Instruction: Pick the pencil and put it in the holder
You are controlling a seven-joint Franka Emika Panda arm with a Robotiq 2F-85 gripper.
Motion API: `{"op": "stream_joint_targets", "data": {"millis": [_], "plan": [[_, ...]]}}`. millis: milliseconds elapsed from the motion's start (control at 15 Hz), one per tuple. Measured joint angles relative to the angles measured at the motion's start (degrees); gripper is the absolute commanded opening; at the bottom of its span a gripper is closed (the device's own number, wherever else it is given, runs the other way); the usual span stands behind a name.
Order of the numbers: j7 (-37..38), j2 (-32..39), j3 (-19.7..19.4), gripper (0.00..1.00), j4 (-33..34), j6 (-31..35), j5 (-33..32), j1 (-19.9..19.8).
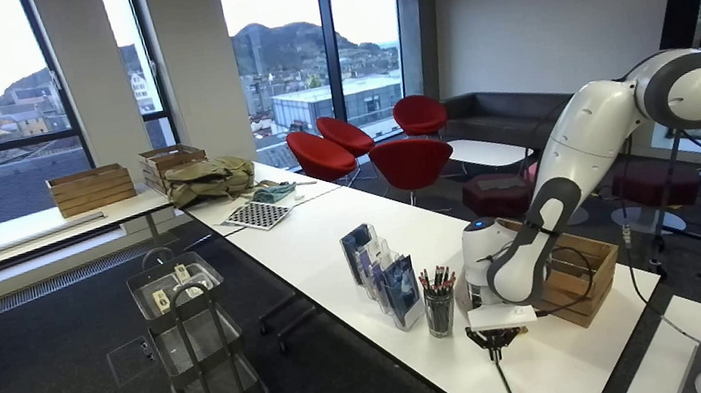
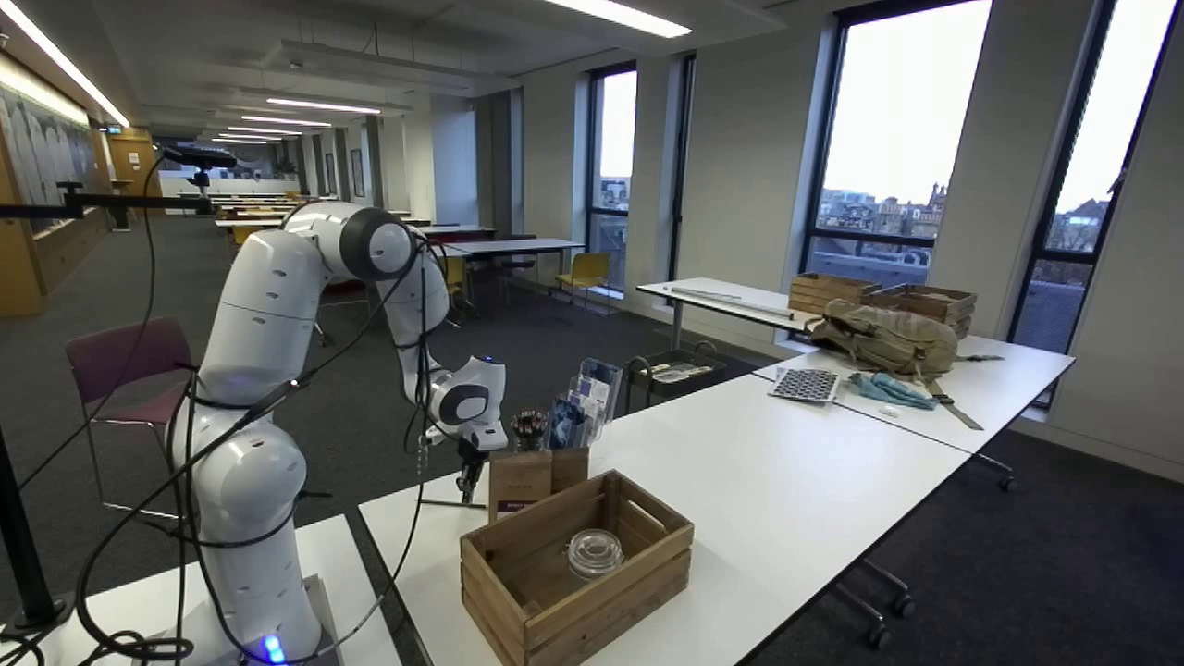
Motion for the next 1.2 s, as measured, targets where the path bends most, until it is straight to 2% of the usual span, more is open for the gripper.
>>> {"op": "stream_joint_targets", "data": {"millis": [400, 467, 533, 800, 867, 1000, 1133, 1200], "plan": [[0.00, 0.00, 0.00, 0.00, 0.00, 0.00, 0.01, 0.00], [0.00, -0.01, 0.00, 0.25, 0.00, 0.00, 0.01, 0.00], [0.00, -0.02, 0.00, 0.26, 0.00, 0.00, 0.01, 0.00], [0.00, -0.01, 0.00, 0.56, 0.00, 0.00, 0.01, 0.00], [0.00, -0.01, 0.00, 0.14, 0.00, 0.00, 0.01, 0.00], [0.00, 0.01, 0.00, 0.16, 0.00, -0.02, 0.01, 0.00], [0.00, 0.02, 0.00, 0.01, 0.00, -0.03, 0.01, 0.00], [0.00, 0.02, 0.00, 0.44, 0.00, -0.04, 0.01, 0.00]]}}
